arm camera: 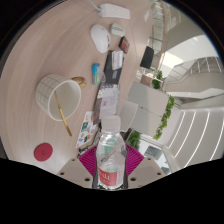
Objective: Pour water
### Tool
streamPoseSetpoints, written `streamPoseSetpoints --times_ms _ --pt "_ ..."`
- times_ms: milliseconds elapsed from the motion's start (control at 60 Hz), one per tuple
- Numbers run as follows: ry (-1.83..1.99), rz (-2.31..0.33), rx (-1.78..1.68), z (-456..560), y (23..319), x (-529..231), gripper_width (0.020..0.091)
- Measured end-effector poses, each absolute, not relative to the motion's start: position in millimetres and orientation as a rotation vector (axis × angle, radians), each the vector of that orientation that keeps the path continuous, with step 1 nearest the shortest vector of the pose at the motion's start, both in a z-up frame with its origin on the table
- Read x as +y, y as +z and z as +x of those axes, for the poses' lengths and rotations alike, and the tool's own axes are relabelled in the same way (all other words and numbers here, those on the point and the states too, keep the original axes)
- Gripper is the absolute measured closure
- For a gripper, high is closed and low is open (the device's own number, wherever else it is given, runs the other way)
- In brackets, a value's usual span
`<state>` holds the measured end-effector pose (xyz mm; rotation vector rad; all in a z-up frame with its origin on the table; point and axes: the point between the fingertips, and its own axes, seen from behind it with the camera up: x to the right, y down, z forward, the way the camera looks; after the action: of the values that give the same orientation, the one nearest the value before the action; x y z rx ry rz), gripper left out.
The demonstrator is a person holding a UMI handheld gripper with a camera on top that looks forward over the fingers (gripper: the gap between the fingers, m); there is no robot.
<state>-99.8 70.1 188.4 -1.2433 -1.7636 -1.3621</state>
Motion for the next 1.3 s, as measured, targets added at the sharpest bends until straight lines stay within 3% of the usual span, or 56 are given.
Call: streamPoseSetpoints --times_ms 167,233,317,400,417,433,517,533,550,750,933,1067,1100,1150,1167,1217,1300 --pt "-0.624 -1.633 -0.941 -88 267 69 0.076" --pt "-0.347 -1.665 -0.586 -71 270 58 0.0742" --pt "-0.104 -1.704 -0.358 -47 252 52 0.0722" --pt "0.072 -1.742 -0.214 -20 211 43 0.0711" --pt "0.102 -1.728 -0.179 -21 182 41 0.0694" --pt "0.113 -1.745 -0.202 -20 191 41 0.0685" --pt "0.186 -1.795 -0.188 -6 149 37 0.0673" --pt "0.198 -1.791 -0.18 -8 125 40 0.0674" --pt "0.195 -1.801 -0.181 -4 133 36 0.0673" --pt "0.183 -1.822 -0.226 15 84 43 0.0654" --pt "0.255 -1.779 -0.175 16 86 44 0.0651" --pt "0.24 -1.867 -0.201 14 80 37 0.0563" --pt "0.243 -1.912 -0.218 13 78 32 0.0483" --pt "0.251 -1.94 -0.224 12 83 23 0.0273" --pt "0.25 -1.945 -0.218 12 85 20 0.0246" --pt "0.232 -1.976 -0.187 16 92 10 0.0279" --pt "0.188 -2.011 -0.138 22 113 -19 0.0271"
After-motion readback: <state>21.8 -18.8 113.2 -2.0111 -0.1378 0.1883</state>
